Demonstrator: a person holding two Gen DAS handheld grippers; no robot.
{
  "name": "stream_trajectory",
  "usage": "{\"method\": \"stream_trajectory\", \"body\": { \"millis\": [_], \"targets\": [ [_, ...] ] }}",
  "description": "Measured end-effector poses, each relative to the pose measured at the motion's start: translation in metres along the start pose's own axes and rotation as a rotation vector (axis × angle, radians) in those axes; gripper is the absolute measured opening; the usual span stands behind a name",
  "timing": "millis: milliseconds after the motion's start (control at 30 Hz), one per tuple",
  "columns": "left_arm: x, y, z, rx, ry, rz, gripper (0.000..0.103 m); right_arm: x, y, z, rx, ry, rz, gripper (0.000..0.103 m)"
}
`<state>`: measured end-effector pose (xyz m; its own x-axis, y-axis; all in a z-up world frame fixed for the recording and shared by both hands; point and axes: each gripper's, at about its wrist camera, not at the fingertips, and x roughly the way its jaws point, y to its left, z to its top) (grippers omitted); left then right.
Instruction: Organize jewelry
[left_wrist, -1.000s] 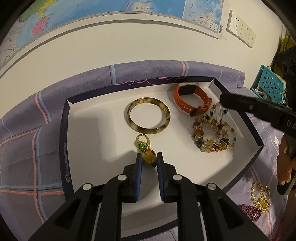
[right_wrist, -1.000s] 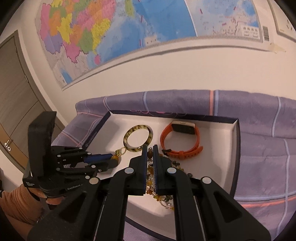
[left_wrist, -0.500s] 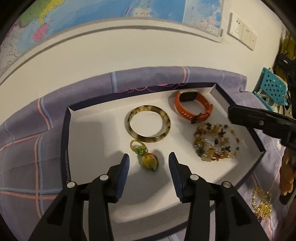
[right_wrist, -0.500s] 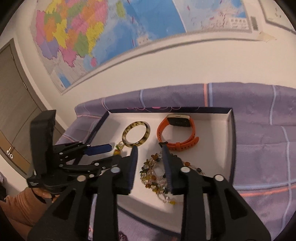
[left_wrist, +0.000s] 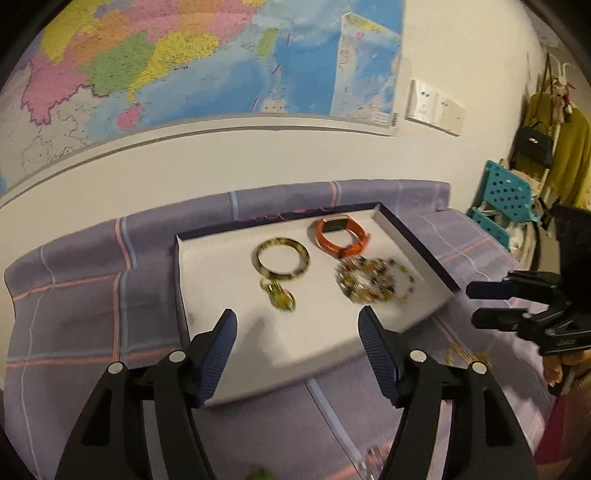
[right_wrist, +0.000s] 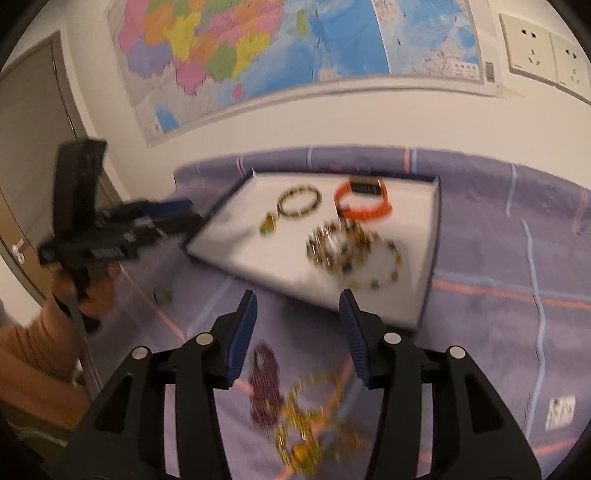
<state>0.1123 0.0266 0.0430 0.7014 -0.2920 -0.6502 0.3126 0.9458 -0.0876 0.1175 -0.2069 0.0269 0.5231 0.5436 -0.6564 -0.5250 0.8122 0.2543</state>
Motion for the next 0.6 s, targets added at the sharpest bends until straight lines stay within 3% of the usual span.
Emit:
{"method": "stream_trajectory", "body": {
  "millis": [133, 233, 267, 467, 533, 600],
  "targets": [
    [-0.007, -0.008, -0.02, 0.004, 0.015, -0.033, 0.066, -0.006, -0.002, -0.037, 0.009, 0.051, -0.049, 0.048],
    [-0.004, -0.022, -0.034, 0.031, 0.044, -0.062, 0.066, -0.01, -0.004, -0.059, 0.009, 0.078, -0.096, 0.058],
    [-0.001, -0.026, -0.037, 0.041, 0.055, -0.068, 0.066, -0.012, -0.004, -0.065, 0.01, 0.083, -0.116, 0.063],
    [0.012, -0.052, -0.046, 0.105, 0.103, -0.08, 0.066, -0.005, 0.01, -0.084, -0.04, 0.125, -0.147, 0.067],
    [0.015, -0.055, -0.047, 0.108, 0.112, -0.085, 0.066, -0.002, 0.019, -0.087, -0.095, 0.133, -0.19, 0.066],
    [0.017, -0.056, -0.048, 0.104, 0.12, -0.089, 0.066, 0.0, 0.023, -0.088, -0.125, 0.135, -0.212, 0.059]
  ]
}}
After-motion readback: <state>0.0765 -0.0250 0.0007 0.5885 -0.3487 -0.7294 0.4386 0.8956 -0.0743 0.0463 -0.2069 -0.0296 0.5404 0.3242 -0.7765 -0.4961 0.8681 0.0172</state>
